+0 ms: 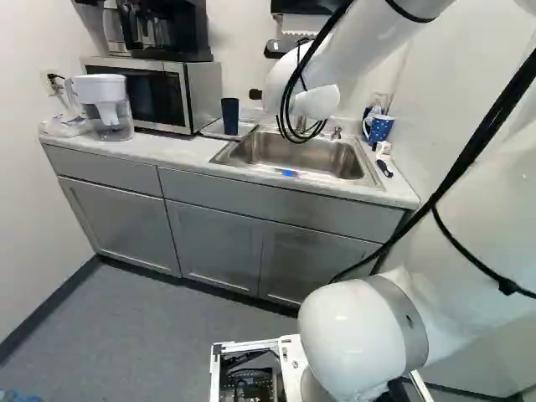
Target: Rinse the cup and place it in the tray
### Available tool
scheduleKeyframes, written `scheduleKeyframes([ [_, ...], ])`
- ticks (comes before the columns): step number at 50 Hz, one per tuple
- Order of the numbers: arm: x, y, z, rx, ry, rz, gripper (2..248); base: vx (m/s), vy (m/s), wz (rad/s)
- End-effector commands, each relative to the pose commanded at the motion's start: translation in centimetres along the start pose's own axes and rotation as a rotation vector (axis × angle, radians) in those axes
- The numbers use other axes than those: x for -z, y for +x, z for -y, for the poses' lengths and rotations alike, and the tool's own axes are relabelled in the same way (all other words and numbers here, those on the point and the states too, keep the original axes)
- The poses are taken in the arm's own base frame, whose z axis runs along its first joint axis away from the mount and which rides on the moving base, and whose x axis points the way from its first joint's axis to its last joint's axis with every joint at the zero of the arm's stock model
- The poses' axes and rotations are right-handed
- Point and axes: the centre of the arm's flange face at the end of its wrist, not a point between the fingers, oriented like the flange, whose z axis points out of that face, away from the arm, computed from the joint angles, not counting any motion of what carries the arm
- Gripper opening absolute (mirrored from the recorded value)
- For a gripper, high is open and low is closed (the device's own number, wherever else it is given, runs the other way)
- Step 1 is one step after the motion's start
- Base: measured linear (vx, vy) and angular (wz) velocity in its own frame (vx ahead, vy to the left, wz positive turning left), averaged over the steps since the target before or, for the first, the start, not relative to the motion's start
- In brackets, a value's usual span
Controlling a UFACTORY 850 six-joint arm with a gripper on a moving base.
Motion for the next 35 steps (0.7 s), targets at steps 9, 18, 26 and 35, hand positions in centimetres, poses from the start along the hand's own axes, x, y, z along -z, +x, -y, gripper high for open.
scheduleKeyframes([
  [9,0.00,0.00,0.00,0.000,0.000,0.000,247,0.086,-0.004,0.005],
  [18,0.00,0.00,0.00,0.000,0.000,0.000,247,-0.010,-0.003,0.000],
  [26,-0.04,0.01,0.00,0.000,0.000,0.000,247,-0.006,0.002,0.001],
  [35,-0.71,0.12,-0.05,0.000,-0.001,0.002,247,0.000,0.000,0.000],
])
